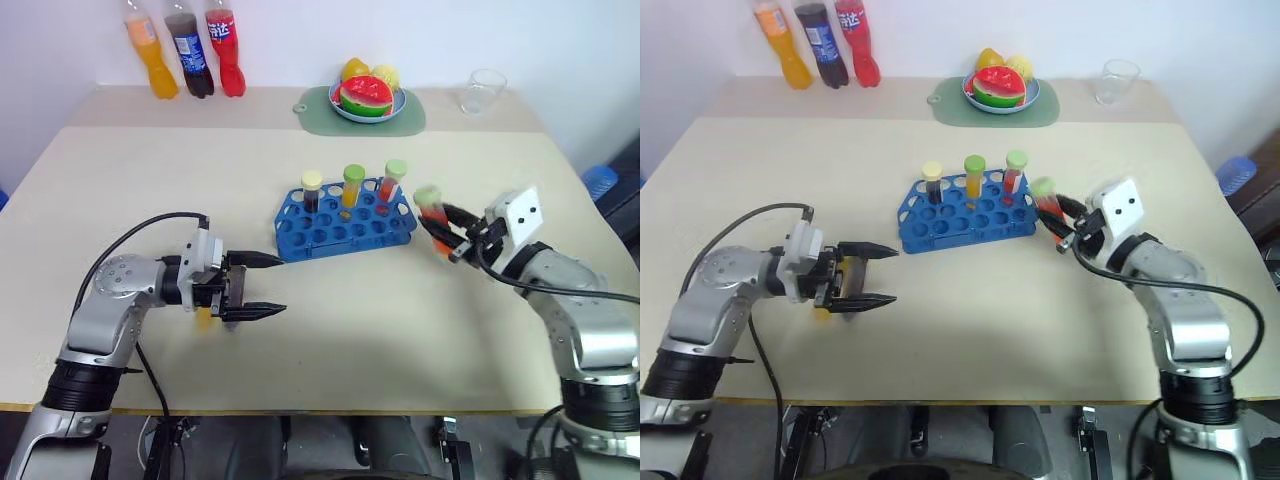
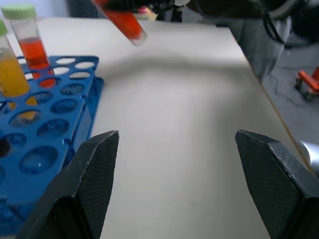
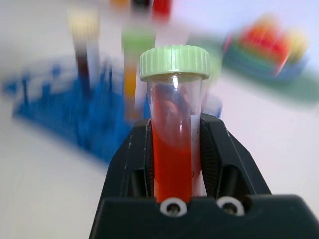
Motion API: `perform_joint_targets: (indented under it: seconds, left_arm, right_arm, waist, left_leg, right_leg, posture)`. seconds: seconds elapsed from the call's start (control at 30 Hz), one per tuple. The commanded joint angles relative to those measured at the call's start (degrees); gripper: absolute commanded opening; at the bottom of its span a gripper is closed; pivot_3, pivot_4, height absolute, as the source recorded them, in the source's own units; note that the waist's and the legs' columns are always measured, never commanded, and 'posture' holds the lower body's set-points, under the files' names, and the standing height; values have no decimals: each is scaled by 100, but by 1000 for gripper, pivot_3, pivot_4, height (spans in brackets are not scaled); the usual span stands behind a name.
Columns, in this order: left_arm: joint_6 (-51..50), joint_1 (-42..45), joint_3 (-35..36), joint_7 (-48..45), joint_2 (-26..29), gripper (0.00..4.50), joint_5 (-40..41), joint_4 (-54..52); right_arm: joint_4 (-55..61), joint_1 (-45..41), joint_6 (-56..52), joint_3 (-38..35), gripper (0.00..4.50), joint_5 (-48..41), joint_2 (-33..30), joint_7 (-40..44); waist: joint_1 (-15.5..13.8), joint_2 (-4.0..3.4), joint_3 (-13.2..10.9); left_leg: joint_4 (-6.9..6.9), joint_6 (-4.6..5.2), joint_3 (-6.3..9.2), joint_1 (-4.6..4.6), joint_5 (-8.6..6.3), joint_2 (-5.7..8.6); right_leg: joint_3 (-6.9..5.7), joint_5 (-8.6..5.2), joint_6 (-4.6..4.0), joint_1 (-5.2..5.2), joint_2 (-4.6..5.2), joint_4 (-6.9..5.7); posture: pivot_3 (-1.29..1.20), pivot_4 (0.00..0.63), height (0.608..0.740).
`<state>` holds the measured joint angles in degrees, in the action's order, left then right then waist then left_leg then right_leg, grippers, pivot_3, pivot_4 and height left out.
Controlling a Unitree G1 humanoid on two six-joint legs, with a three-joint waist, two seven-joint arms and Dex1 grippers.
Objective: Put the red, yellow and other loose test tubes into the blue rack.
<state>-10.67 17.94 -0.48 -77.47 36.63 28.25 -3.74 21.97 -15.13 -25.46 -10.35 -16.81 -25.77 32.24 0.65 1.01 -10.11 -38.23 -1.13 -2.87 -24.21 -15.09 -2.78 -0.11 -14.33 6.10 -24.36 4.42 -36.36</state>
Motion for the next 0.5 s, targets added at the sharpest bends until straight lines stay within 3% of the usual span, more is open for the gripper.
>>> perform_joint_targets:
  seconds: [0.03,0.13,0.5]
  left_arm:
    - [41,154,-17,40,-114,3836,75,64]
    - [89,235,-59,103,-250,3836,35,146]
    - [103,105,33,389,-300,3836,45,-87]
  right_arm:
    - [109,-174,301,52,779,-73,378,-403]
    - [-207,-375,688,118,779,-43,782,-658]
    - [-1506,-451,2020,444,779,269,1345,-811]
  waist:
    - [-1,0,0]
    - [0,-1,0]
    - [13,-2,-1]
  left_leg:
    - [0,0,0,0,0,0]
    - [1,0,0,-1,0,1]
    - [3,0,2,0,0,1]
  right_leg:
    - [0,0,0,0,0,0]
    - [0,0,0,0,0,-1]
    - [0,0,0,0,0,-6]
  posture:
    - [0,150,740]
    - [0,150,740]
    - [0,150,740]
